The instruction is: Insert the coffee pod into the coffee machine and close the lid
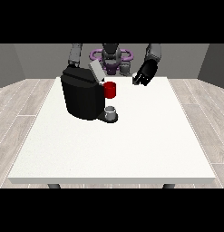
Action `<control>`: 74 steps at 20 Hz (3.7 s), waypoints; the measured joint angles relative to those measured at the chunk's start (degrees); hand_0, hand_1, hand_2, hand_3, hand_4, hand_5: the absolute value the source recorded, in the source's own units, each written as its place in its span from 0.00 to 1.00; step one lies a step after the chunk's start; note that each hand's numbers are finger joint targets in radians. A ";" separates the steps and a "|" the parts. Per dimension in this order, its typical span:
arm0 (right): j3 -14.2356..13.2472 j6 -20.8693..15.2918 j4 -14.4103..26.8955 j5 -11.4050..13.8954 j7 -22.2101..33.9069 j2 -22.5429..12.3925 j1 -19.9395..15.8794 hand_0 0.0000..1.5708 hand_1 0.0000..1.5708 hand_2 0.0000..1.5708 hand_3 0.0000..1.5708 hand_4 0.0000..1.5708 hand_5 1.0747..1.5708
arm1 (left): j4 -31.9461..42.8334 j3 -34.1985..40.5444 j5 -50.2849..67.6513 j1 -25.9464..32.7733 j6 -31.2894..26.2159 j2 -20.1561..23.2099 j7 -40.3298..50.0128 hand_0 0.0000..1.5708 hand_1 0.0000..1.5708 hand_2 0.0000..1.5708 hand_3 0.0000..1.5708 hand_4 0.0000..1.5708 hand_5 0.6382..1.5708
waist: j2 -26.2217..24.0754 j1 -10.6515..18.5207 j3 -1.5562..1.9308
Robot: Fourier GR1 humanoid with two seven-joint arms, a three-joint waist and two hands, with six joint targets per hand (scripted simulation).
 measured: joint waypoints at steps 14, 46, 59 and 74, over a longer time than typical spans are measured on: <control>0.13 2.08 -0.26 -1.57 -1.33 0.42 -1.42 0.00 0.00 0.00 0.00 0.00 1.00 | -2.32 4.31 2.17 -8.72 -6.60 -2.41 7.01 0.76 0.76 0.79 0.80 0.31 1.00 | -1.90 -3.33 -0.01; -3.51 0.73 -4.92 -2.08 0.55 -2.40 -10.19 0.00 0.00 0.00 0.00 0.08 1.00 | 3.59 9.16 1.17 -22.14 -7.31 3.28 7.18 0.76 0.76 0.79 0.76 0.28 1.00 | 10.66 -9.23 0.00; -4.11 0.96 -5.01 -2.41 1.81 -3.04 -12.25 0.00 0.00 0.00 0.00 0.00 1.00 | 5.00 9.88 0.41 -24.32 -5.92 3.95 6.21 0.77 0.77 0.79 0.76 0.22 1.00 | 11.95 -10.21 -0.01; -4.70 0.91 -4.99 -2.78 1.34 -3.42 -12.20 0.00 0.00 0.00 0.00 0.00 1.00 | 4.56 6.47 -4.70 -23.05 -1.16 4.55 3.08 0.74 0.74 0.75 0.67 0.00 1.00 | 12.30 -10.20 0.00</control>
